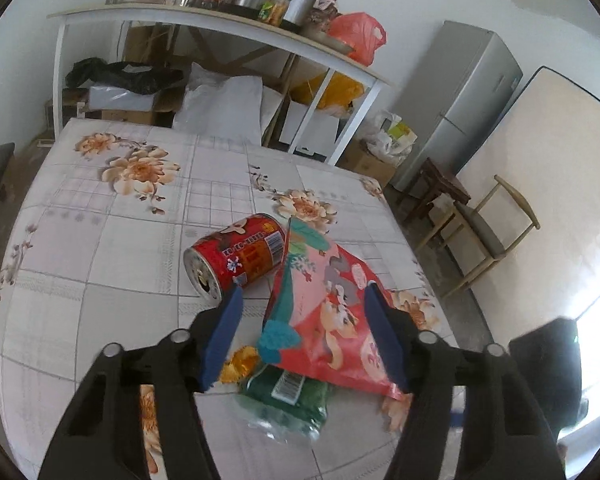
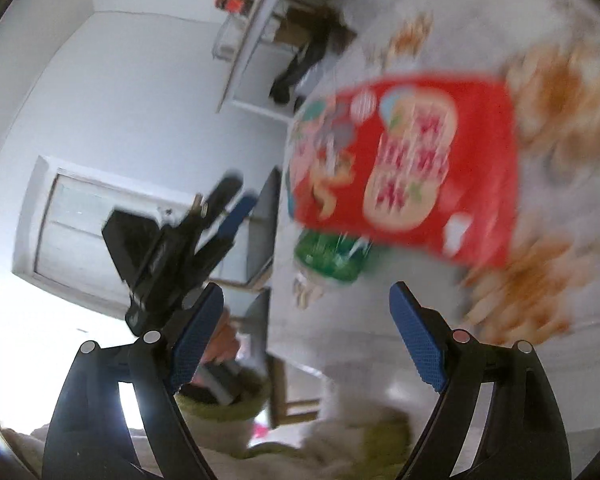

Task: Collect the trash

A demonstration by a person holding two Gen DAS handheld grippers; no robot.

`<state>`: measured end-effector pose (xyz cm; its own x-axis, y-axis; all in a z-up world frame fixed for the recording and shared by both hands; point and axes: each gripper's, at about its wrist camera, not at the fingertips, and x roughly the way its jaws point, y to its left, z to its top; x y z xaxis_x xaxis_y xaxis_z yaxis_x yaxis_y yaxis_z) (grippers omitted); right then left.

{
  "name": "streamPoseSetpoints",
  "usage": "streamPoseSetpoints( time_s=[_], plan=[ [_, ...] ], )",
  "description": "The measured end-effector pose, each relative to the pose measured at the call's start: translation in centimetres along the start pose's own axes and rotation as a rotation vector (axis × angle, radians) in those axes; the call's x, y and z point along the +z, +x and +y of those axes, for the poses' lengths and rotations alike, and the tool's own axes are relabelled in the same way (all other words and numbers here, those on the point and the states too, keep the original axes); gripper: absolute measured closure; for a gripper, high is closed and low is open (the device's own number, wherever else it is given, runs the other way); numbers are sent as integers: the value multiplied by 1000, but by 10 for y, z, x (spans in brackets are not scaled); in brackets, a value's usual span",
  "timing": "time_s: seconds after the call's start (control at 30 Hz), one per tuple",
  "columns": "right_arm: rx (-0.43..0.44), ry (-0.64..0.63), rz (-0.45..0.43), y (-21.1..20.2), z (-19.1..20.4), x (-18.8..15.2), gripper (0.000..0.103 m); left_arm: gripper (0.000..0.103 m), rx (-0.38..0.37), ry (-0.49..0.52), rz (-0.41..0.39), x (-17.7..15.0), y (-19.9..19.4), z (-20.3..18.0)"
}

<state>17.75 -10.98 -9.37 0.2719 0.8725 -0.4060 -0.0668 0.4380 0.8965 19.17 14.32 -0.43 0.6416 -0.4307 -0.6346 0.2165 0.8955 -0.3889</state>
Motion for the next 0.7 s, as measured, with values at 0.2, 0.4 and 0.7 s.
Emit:
streamPoseSetpoints(
  time_s=[0.2, 0.4, 0.7],
  plan=[
    [32, 156, 0, 21, -21, 9, 27, 69, 15, -25, 98, 0, 28, 4],
    [42, 220, -49, 13, -31, 10, 29, 97, -32, -28, 107, -3, 23, -3],
    [37, 292, -195, -37, -52, -1, 30, 102, -180, 55, 172, -37, 3, -62]
  ],
)
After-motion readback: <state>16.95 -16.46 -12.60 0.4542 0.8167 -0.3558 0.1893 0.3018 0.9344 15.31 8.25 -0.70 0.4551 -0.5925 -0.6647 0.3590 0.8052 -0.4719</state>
